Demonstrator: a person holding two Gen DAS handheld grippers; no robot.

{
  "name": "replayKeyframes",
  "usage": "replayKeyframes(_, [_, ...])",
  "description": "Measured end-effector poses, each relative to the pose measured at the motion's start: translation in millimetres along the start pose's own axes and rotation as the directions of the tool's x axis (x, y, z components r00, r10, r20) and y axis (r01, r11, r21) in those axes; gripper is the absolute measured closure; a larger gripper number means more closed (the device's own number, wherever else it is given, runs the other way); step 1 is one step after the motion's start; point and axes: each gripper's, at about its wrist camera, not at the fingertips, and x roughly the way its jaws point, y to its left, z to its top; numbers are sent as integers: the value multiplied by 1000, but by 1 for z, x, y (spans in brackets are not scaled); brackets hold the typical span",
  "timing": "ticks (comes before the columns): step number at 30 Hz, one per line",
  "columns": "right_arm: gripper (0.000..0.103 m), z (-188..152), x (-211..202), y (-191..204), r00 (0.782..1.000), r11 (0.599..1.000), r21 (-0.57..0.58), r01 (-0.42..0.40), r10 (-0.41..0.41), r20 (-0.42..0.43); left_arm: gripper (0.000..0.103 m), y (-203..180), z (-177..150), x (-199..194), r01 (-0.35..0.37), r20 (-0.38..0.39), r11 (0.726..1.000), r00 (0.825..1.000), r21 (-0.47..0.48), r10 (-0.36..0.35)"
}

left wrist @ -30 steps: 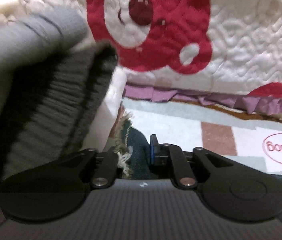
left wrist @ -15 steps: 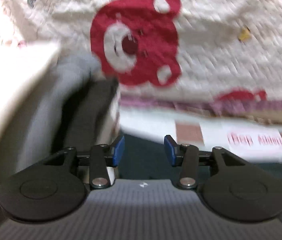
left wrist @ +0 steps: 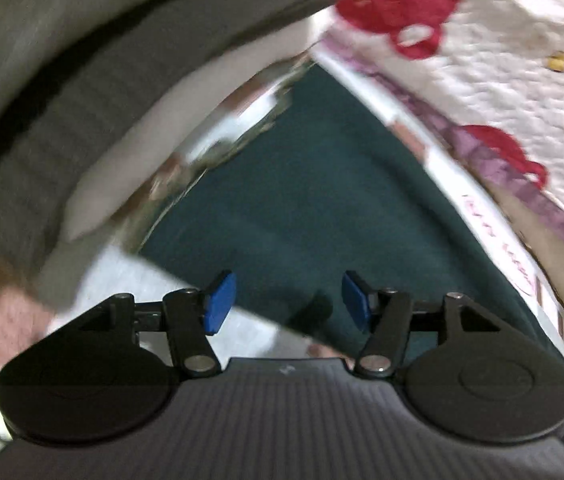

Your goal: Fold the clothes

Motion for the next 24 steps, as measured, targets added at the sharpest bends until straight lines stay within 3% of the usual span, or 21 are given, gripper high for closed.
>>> replayKeyframes(5, [43, -17, -12, 28, 997, 992, -113, -60, 53, -62, 40, 0, -2, 7, 21, -17, 997, 1000, -75, -22])
replayKeyframes(11, [43, -33, -10, 34, 996, 992, -121, -33, 23, -86, 37, -13, 1, 10, -1, 107, 1000, 994, -27, 4])
replayKeyframes(13, [43, -36, -8, 32, 996, 994, -107, -26, 17, -87, 61, -23, 1, 13, -44, 170, 995, 985, 88, 29])
replayKeyframes(14, [43, -37, -7, 31, 996, 995, -100, -24, 15, -87, 96, -26, 2, 17, -85, 188, 987, 980, 137, 59])
replayKeyframes(15, [43, -38, -5, 30, 996, 995, -99, -23, 14, -89, 101, -29, 1, 20, -127, 201, 976, 975, 179, 90])
replayKeyframes(17, [43, -39, -4, 32, 996, 994, -109, -24, 14, -93, 102, -30, 2, 10, -105, 228, 972, 972, 208, 56])
replayKeyframes(20, [43, -38, -14, 34, 996, 995, -92, -46, 39, -86, 102, -38, 9, -44, -45, 336, 960, 941, 277, -53])
replayKeyframes(22, [43, -39, -24, 34, 994, 993, -85, -77, 70, -89, 102, -32, 6, -61, -35, 353, 963, 934, 268, -64])
replayKeyframes(24, [43, -42, -31, 34, 990, 991, -89, -98, 89, -105, 102, -12, 4, -50, -20, 293, 977, 955, 214, -44])
